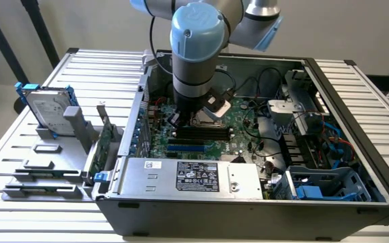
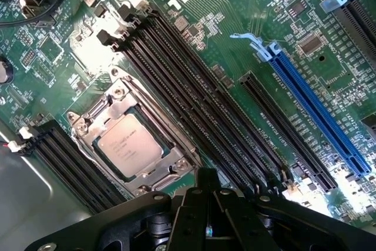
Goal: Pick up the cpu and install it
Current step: 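Install the first cpu locking lever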
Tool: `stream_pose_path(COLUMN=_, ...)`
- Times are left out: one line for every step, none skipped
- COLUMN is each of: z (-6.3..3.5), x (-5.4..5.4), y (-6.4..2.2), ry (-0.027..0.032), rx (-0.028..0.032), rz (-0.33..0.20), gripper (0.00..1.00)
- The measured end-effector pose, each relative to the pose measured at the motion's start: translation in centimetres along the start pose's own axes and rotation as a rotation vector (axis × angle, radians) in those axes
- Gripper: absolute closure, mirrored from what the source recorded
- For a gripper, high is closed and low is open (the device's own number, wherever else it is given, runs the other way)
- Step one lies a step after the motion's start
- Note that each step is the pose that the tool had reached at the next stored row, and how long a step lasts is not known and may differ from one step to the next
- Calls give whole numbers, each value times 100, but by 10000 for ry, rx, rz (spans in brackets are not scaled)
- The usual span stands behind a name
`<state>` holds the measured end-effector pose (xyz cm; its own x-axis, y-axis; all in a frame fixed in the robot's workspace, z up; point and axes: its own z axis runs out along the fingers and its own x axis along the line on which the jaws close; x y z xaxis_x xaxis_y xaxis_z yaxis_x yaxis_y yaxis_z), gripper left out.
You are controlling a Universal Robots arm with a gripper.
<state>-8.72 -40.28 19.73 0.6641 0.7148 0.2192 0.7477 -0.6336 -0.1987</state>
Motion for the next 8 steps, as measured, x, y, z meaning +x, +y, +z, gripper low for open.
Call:
stream_pose_path(z=5, x=2, y=-2, ry=1, rx=0, rz=0, gripper=89)
stream_pose_path(z=10, x=3, y=-5, ry=1, rx=-1, rz=0, gripper=89)
stream_pose_path(z=17, x=5, y=-7, ry=3, rx=-2, rz=0, gripper=89)
stream_pose_path(z=21, x=5, y=-9, ry=2, rx=-4, rz=0, gripper=89)
stream_pose_path(z=26, x=6, y=-11, ry=3, rx=-5, rz=-1, gripper=89)
stream_pose_path(z=30, x=8, y=-13, ry=3, rx=-7, rz=-2, gripper=89)
stream_pose_path(z=35, x=9, y=-15, ry=6, rx=-8, rz=-3, gripper=89)
stream_pose_path(z=39, x=11, y=-17, ry=9, rx=-10, rz=-4, gripper=89)
